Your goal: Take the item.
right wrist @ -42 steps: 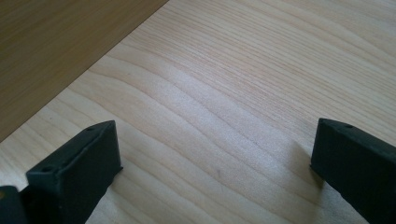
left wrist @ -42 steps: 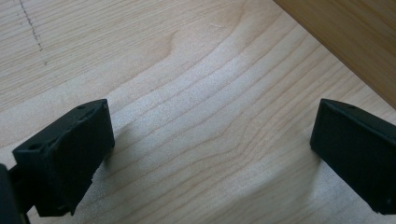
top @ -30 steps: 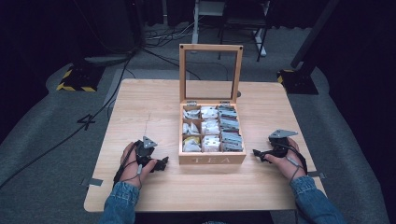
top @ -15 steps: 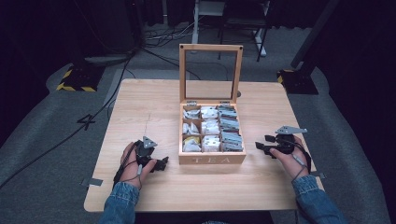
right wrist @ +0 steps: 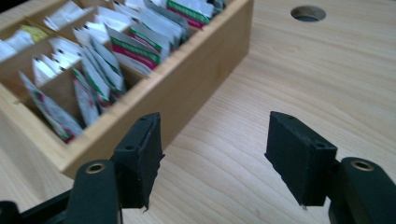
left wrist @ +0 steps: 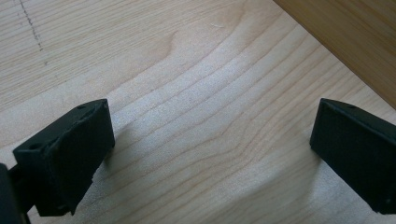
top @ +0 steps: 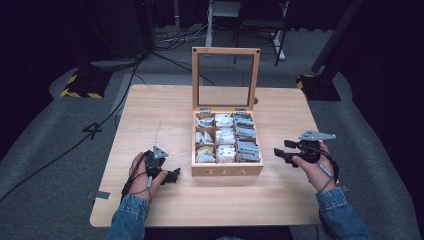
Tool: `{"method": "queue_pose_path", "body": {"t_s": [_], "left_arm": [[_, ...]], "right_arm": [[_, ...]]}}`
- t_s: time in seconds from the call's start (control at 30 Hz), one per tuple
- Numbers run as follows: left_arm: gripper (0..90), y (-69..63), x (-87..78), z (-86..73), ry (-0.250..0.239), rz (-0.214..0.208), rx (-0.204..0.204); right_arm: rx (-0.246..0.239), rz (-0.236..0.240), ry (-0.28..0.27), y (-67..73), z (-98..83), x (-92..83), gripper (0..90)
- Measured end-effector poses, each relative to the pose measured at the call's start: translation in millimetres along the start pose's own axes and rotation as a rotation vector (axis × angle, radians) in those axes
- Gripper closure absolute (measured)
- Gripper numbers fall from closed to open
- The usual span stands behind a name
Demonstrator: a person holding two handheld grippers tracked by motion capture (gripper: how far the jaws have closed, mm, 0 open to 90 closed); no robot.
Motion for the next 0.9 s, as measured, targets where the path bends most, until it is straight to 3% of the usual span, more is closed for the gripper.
{"method": "queue_pose_path", "body": {"t_s": [0.3, 0.33, 0.57, 0.9], "left_arm": [[0.2, -0.1, 0.0, -0.1, 0.000, -0.001, -0.001], [0.2, 0.1, 0.0, 0.0, 0.000, 0.000, 0.001], [0.2, -0.1, 0.0, -0.1, 0.000, -0.001, -0.001], [0.2, -0.1, 0.0, -0.1, 0.000, -0.001, -0.001]], "right_arm": [[-0.040, 0.063, -0.060, 17.4, 16.4, -5.2, 38.0], [-0.033, 0.093, -0.070, 21.1, 21.6, -5.9, 39.0], [-0.049, 0.143, -0.101, 31.1, 44.4, -8.2, 42.2], [-0.056, 0.171, -0.103, 43.4, 60.7, -4.1, 42.4]]}}
Point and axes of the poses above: each handheld gripper's, and its own axes: x roughly forward along the jaws, z roughly out of its top, y roughly to its left, the point moved 3 cm from there along x, roughly forward along the jaws, and after that the axes turned 14 degrees about z, right-handed, at the moved point
